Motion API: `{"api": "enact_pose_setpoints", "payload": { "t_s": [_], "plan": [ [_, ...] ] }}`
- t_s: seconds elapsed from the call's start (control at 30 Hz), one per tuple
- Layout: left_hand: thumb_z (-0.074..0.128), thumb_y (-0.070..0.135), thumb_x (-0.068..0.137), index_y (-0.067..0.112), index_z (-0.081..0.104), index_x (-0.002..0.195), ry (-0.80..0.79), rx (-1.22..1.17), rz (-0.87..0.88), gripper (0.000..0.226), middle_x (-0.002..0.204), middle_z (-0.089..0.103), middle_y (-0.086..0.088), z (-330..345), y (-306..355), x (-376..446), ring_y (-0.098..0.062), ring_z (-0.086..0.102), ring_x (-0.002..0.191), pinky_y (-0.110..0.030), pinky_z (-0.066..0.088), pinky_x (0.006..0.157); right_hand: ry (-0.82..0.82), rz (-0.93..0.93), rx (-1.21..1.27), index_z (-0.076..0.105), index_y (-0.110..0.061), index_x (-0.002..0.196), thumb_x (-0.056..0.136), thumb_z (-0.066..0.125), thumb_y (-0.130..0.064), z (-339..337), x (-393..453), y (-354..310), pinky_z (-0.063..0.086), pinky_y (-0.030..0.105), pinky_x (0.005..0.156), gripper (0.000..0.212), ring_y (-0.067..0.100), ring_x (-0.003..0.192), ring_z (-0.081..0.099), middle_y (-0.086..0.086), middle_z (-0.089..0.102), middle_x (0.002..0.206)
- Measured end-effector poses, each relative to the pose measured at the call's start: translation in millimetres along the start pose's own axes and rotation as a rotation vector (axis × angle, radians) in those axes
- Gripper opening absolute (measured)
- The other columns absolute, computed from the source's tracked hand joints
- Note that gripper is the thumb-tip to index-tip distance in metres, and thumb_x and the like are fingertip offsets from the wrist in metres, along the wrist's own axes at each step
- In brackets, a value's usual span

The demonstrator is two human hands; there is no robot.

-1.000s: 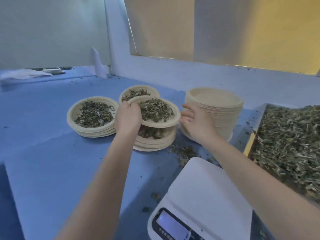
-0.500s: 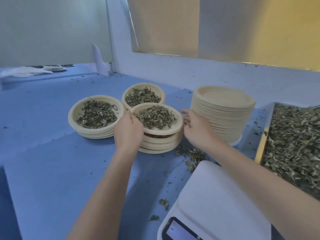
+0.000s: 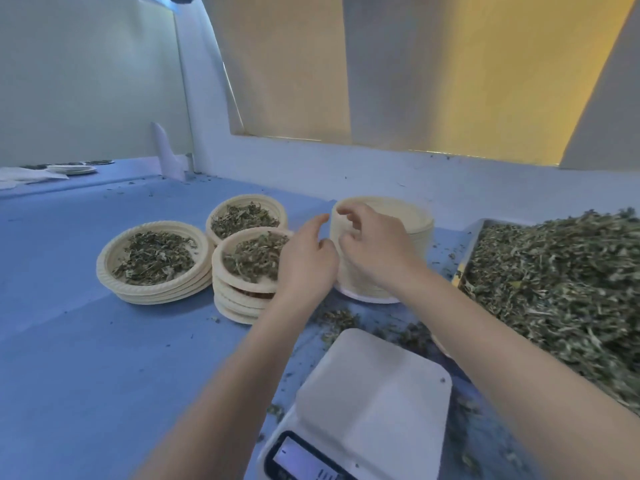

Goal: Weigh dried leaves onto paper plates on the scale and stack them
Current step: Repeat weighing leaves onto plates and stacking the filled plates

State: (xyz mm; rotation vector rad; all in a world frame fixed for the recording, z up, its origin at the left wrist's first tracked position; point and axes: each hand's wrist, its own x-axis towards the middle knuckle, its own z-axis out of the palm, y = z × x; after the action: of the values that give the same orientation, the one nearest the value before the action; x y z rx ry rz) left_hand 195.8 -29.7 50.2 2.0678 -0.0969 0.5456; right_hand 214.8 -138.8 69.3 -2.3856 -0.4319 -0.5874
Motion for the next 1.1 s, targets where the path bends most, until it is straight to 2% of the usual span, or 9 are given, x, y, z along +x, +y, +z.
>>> {"api": "enact_pose_setpoints", "payload": {
  "t_s": [0.13,0.27,0.4,0.47,0.5,0.57,0.7,0.83,1.1],
  "plan": [
    [0.036,0.019,0.099,0.023,0.042,0.139,-0.067,0.054,0.096,0.041,0.142,0.047,-0.001,36.8,35.2,22.3,-0.019,0.043,0.129,-0.025,0.031,0.095,0.078,0.040,-0.047,0.054,-0.019,0.128,0.090,0.049,-0.014,-35.2,8.3,30.5,0.036,0.023,0.096,0.039,0.016,0.120,0.052,0.000,0.059,0.128],
    [0.039,0.020,0.098,0.010,0.034,0.144,-0.028,0.232,0.135,0.047,0.150,0.034,-0.006,62.8,38.1,53.0,-0.022,0.029,0.138,-0.029,0.019,0.108,0.084,0.189,-0.106,0.053,-0.016,0.129,0.092,0.048,-0.020,-54.2,24.7,67.7,0.036,0.026,0.095,0.037,0.019,0.120,0.049,0.002,0.057,0.129],
    [0.045,0.016,0.092,0.001,0.033,0.140,-0.009,0.307,-0.058,0.052,0.147,0.034,-0.016,69.2,24.1,86.1,-0.029,0.031,0.135,-0.033,0.024,0.106,-0.054,0.375,-0.143,0.050,-0.009,0.128,0.090,0.051,-0.028,-55.2,45.7,89.6,0.041,0.036,0.088,0.042,0.029,0.121,0.044,0.009,0.052,0.125],
    [0.047,0.011,0.088,-0.001,0.035,0.134,-0.059,0.255,-0.229,0.049,0.138,0.042,-0.019,67.7,20.0,96.0,-0.032,0.040,0.127,-0.033,0.033,0.092,-0.104,0.448,-0.091,0.054,-0.006,0.097,0.085,0.056,-0.022,-53.0,55.5,93.6,0.041,0.032,0.067,0.020,0.025,0.090,0.053,0.009,0.051,0.095],
    [0.047,0.010,0.088,-0.002,0.034,0.134,-0.104,0.247,-0.284,0.049,0.136,0.044,-0.019,66.2,18.8,99.7,-0.033,0.043,0.124,-0.031,0.034,0.084,-0.130,0.473,-0.089,0.047,-0.008,0.077,0.083,0.056,-0.017,-52.9,60.8,93.8,0.034,0.028,0.054,0.014,0.021,0.068,0.047,0.006,0.045,0.078],
    [0.047,0.009,0.090,-0.002,0.036,0.133,-0.175,0.287,-0.307,0.045,0.134,0.046,-0.019,62.0,18.1,106.3,-0.032,0.044,0.123,-0.030,0.034,0.081,-0.191,0.494,-0.117,0.029,-0.014,0.061,0.083,0.048,-0.007,-54.6,70.7,95.3,0.022,0.026,0.046,0.031,0.017,0.051,0.028,0.003,0.029,0.061],
    [0.036,0.001,0.093,-0.006,0.046,0.125,-0.246,0.426,-0.221,0.034,0.133,0.048,-0.023,54.3,28.2,110.0,-0.034,0.046,0.123,-0.034,0.039,0.095,-0.197,0.471,-0.185,0.025,-0.017,0.059,0.084,0.040,0.002,-58.7,80.1,95.8,0.019,0.027,0.046,0.034,0.017,0.051,0.022,0.003,0.024,0.060],
    [0.030,0.001,0.095,-0.009,0.046,0.125,-0.299,0.493,-0.166,0.034,0.132,0.049,-0.024,55.1,39.7,107.3,-0.035,0.048,0.121,-0.033,0.039,0.093,-0.120,0.446,-0.183,0.021,-0.017,0.060,0.084,0.037,0.005,-55.3,82.1,91.5,0.015,0.026,0.046,0.037,0.016,0.051,0.017,0.001,0.021,0.061],
    [0.031,0.000,0.093,-0.009,0.041,0.125,-0.227,0.395,-0.205,0.035,0.133,0.044,-0.025,39.5,61.5,104.6,-0.038,0.041,0.127,-0.041,0.037,0.103,-0.008,0.391,-0.137,0.024,-0.015,0.061,0.085,0.036,0.005,-78.9,77.6,71.9,0.018,0.026,0.047,0.034,0.016,0.053,0.022,0.003,0.026,0.063]
  ]
}}
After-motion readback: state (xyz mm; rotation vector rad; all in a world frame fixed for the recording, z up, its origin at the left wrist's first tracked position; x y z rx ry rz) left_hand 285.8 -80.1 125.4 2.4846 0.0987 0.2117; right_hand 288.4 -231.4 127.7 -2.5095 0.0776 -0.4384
